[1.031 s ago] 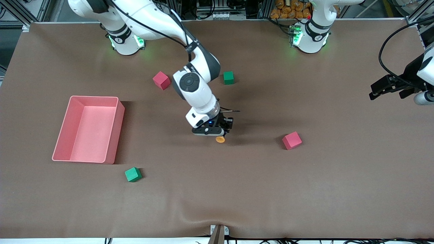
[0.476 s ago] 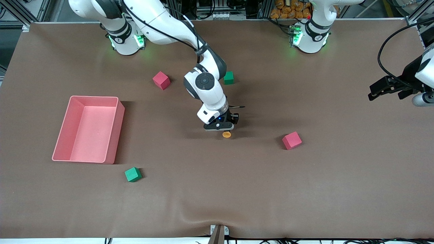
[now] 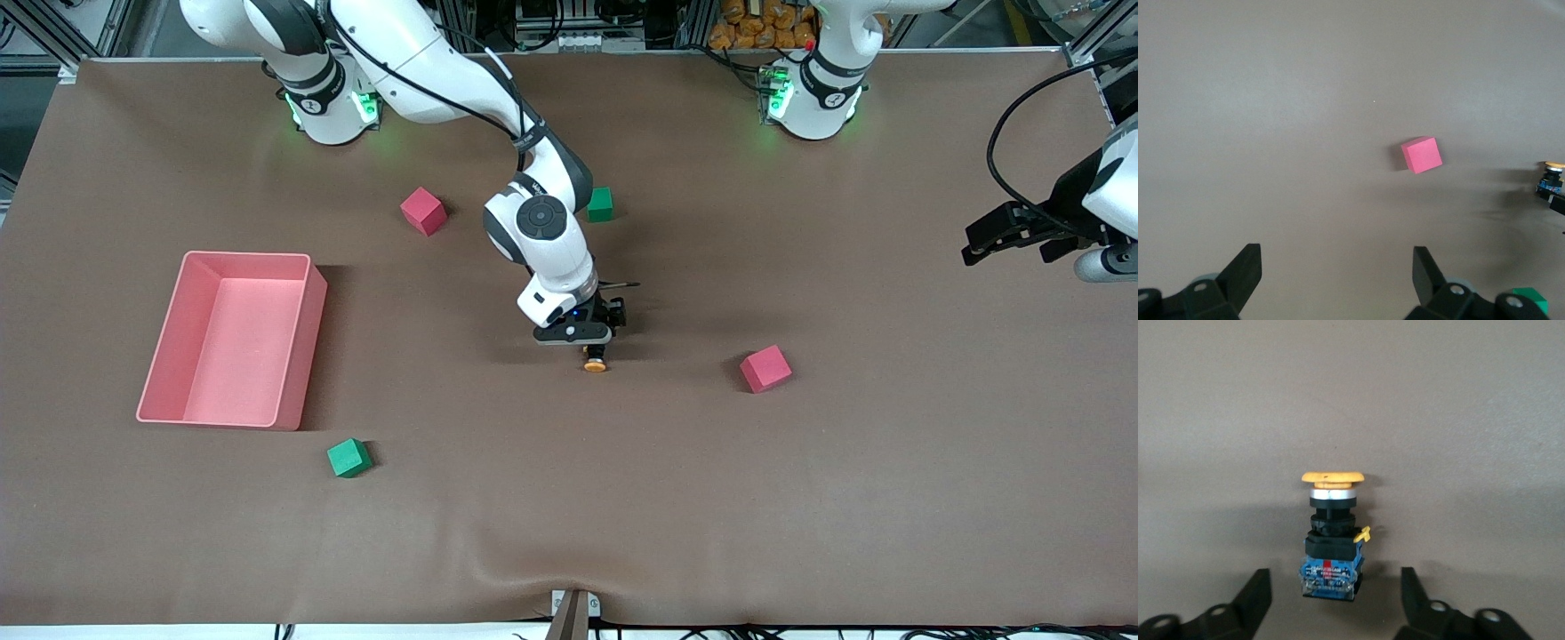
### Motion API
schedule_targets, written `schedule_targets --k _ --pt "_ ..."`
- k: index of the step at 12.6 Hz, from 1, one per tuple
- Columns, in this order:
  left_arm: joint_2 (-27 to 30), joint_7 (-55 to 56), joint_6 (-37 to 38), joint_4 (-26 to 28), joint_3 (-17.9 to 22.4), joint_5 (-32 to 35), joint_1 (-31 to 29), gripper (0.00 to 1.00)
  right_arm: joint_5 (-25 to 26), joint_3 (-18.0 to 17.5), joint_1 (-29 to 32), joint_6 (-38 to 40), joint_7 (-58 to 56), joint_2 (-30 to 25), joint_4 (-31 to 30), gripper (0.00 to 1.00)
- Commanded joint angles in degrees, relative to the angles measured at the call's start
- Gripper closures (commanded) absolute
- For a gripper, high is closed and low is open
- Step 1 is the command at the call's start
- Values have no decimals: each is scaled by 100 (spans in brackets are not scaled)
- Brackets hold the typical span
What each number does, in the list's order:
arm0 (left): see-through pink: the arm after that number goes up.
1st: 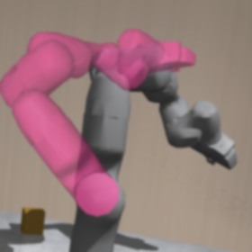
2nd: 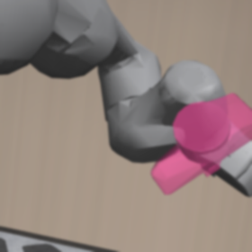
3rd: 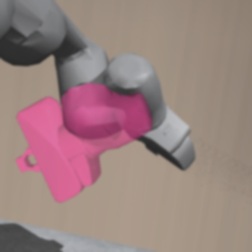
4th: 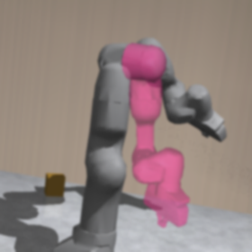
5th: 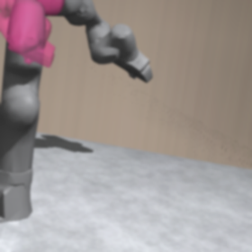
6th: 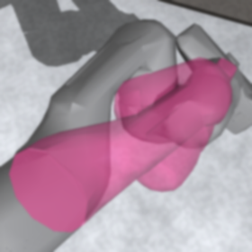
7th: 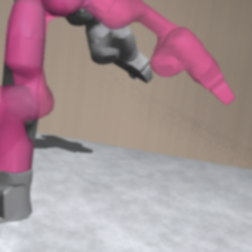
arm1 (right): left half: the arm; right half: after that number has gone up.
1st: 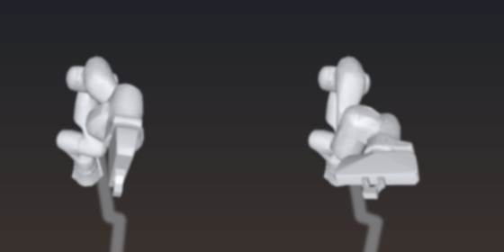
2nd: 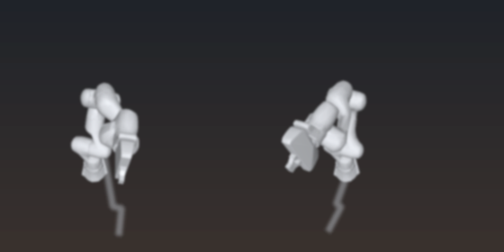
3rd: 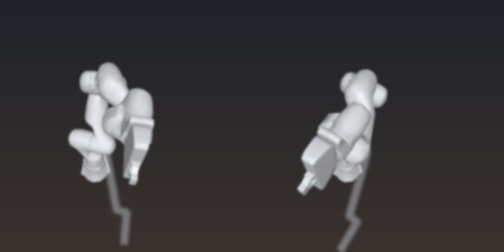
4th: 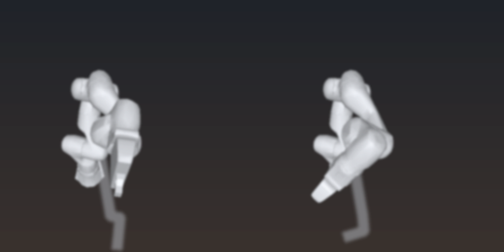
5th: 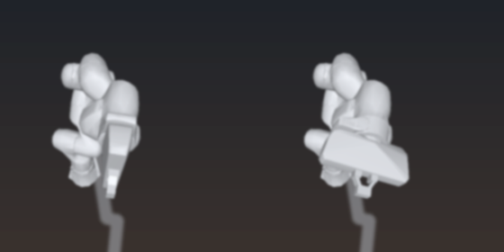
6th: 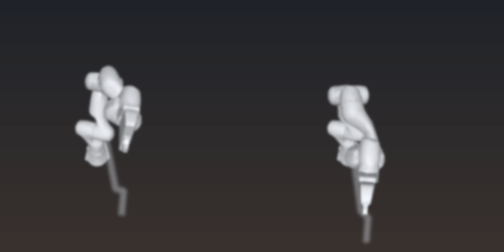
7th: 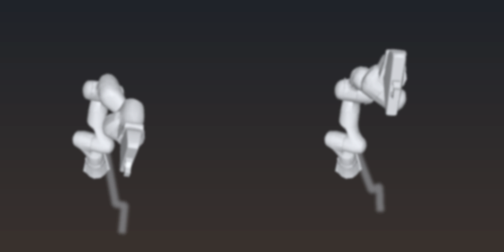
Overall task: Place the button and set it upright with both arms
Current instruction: 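Lower the button onto the table and open the right gripper, then retract the right gripper while the left gripper reaches toward the button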
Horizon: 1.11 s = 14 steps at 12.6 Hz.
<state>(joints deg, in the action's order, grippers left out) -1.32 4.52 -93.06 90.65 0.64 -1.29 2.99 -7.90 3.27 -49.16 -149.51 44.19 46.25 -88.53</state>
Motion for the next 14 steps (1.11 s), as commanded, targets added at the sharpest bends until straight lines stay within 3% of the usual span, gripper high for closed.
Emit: schedule_targets --k 1,3,4,10,12,14 --pt "-26 -136 77 -65 -11 -3 -35 0 78 25 108 88 98 -45 99 0" --pt "-26 -118 77 -74 -11 -3 26 0 52 -2 336 454 63 -212 91 0" --pt "-26 -58 77 -83 -20 -3 43 0 69 7 424 1119 -67 -378 152 0" --pt "-166 -118 77 -65 -99 -12 149 0 183 138 1907 3916 -2983 -1626 100 0" --pt "-263 -118 121 -48 -116 -12 315 0 297 174 2409 4490 -3669 -1978 -84 0" --pt "-386 -92 297 -57 -282 -3 351 0 620 252 2735 4545 -3725 -2268 -531 0"
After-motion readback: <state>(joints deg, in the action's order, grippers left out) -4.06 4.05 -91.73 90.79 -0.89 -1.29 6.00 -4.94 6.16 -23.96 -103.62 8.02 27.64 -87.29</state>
